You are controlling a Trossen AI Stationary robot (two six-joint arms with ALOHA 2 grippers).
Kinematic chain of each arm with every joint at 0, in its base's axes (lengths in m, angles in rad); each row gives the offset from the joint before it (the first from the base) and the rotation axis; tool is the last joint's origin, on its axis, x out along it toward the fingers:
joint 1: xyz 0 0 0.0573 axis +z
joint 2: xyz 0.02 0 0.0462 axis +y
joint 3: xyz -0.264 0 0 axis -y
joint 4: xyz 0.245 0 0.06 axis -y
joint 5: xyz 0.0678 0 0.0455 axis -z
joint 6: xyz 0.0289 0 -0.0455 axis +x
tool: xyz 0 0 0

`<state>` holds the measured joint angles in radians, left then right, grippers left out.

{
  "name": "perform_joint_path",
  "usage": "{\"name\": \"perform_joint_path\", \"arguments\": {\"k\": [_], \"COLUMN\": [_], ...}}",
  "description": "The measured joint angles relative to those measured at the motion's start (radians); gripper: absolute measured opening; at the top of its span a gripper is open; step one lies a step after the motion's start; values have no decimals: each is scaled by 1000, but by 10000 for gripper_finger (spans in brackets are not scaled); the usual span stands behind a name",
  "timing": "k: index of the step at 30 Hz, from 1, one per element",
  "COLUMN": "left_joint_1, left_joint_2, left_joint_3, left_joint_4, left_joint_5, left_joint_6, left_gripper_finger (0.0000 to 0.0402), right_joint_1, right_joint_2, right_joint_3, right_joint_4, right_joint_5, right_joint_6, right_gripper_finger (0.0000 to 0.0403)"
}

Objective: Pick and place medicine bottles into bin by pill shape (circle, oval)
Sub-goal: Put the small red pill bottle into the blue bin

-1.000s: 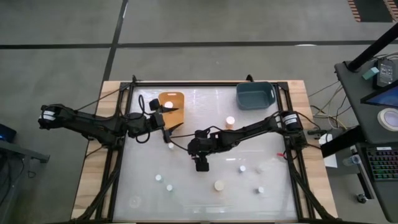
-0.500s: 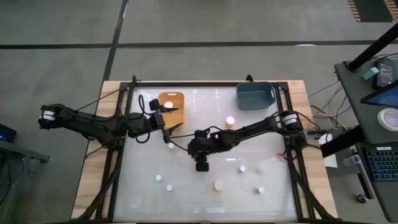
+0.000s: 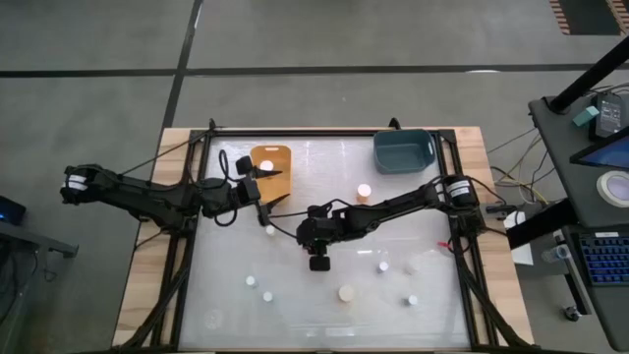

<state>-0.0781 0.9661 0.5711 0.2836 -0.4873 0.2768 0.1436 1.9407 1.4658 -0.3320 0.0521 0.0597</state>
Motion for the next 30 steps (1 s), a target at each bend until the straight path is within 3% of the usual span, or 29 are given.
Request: {"name": "perform_joint_path", "arguments": {"k": [15, 23, 30], "left_joint_1": [0, 0, 0], "left_joint_2": [0, 0, 0], "left_joint_3": [0, 1, 1], "left_joint_4": [1, 5, 6], "left_joint_5": [-1, -1, 0], "left_joint_6": [0, 0, 0], "left_gripper_finger": [281, 281, 281], "right_joint_1": [-125, -240, -369], "right_joint_2": [-171, -292, -395], "right_joint_3": [0, 0, -7], "right_joint_4": [-144, -266, -359], "right_joint_5": [12, 177, 224], "right_joint_6": [80, 183, 231], "right_gripper_finger": [114, 114, 118]}}
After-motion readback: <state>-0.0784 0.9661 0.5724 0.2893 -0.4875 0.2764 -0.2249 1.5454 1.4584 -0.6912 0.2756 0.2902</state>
